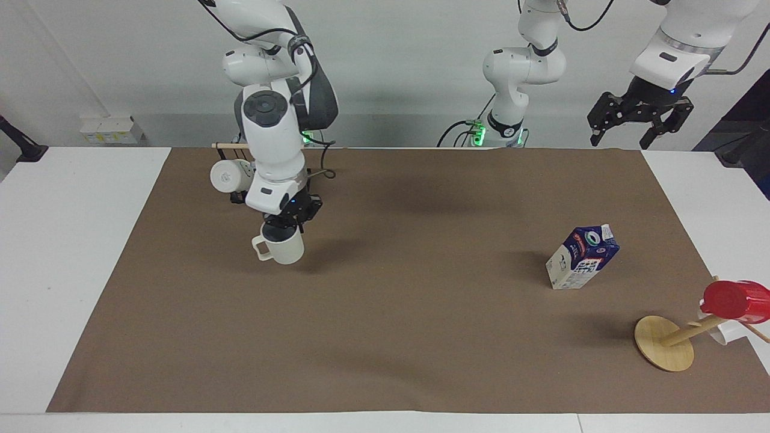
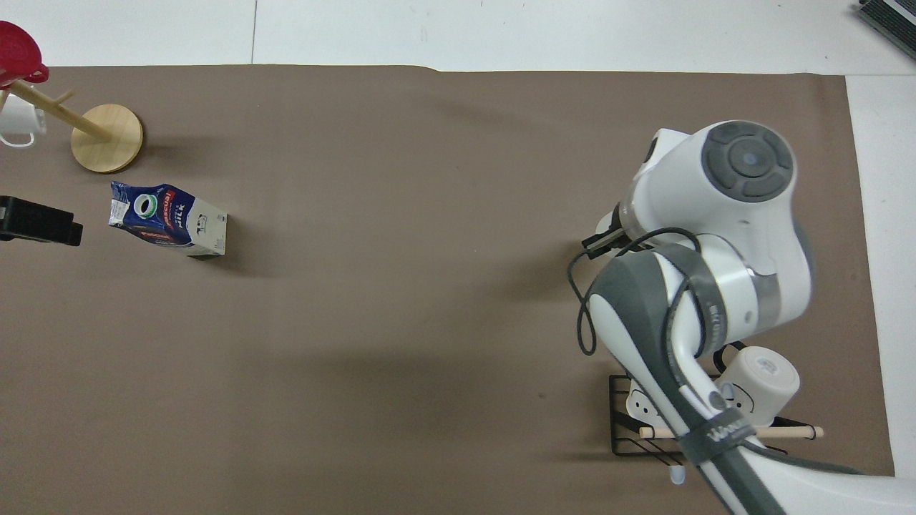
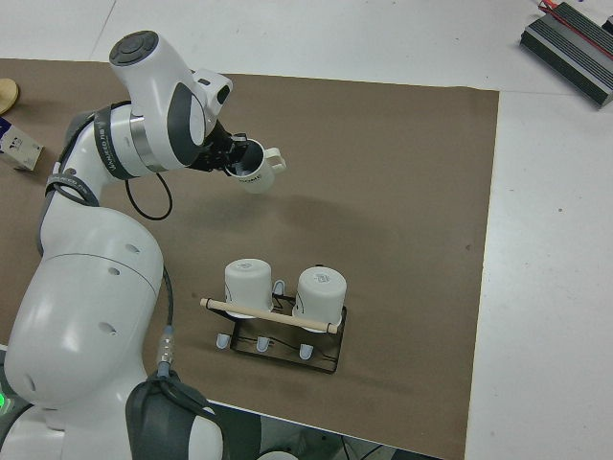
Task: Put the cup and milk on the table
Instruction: 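Carry the white mug with the right gripper toward the table center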
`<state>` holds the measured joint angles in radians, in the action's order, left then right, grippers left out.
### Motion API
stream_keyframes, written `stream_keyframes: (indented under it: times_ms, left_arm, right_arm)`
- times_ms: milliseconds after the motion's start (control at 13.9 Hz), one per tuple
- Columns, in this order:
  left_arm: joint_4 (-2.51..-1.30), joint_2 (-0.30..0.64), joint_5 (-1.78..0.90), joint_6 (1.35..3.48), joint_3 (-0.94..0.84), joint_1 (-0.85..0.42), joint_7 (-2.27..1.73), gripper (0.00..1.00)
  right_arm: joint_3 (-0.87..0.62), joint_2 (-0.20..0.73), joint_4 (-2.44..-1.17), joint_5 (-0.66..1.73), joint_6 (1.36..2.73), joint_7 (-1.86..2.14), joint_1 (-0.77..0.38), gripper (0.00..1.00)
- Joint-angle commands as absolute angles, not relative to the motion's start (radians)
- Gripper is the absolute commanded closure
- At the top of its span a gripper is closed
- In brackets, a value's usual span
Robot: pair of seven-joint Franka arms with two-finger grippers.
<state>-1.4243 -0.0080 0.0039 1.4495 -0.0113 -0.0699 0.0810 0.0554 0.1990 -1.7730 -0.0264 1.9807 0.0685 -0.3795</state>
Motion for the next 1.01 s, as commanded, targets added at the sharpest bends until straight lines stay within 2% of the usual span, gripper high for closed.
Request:
stream_keyframes:
  times_ms: [0, 432, 647, 935]
  left_arm:
    - [-1.401, -0.002, -0.003, 1.425, -0.018, -0.055, 0.094, 0.00]
    - [-1.402, -0.002, -0.003, 1.425, -0.018, -0.055, 0.094, 0.00]
    - [-1.401, -0.002, -0.003, 1.425, -0.018, -0.055, 0.094, 0.00]
    - [-1.401, -0.002, -0.005, 1.433, -0.018, -0.055, 0.092, 0.00]
  right_arm:
    - [0.057, 0.265, -1.713, -0.023, 1.977, -0.053, -0.445, 1.00]
    - [0.058, 0.382, -1.658, -0.031, 2.054, -0.141, -0.595, 1.00]
    - [0.057, 0.419, -1.635, -0.031, 2.092, -0.150, -0.626, 1.00]
    - [0.048, 0.423, -1.638, -0.025, 2.149, -0.155, -0.634, 1.00]
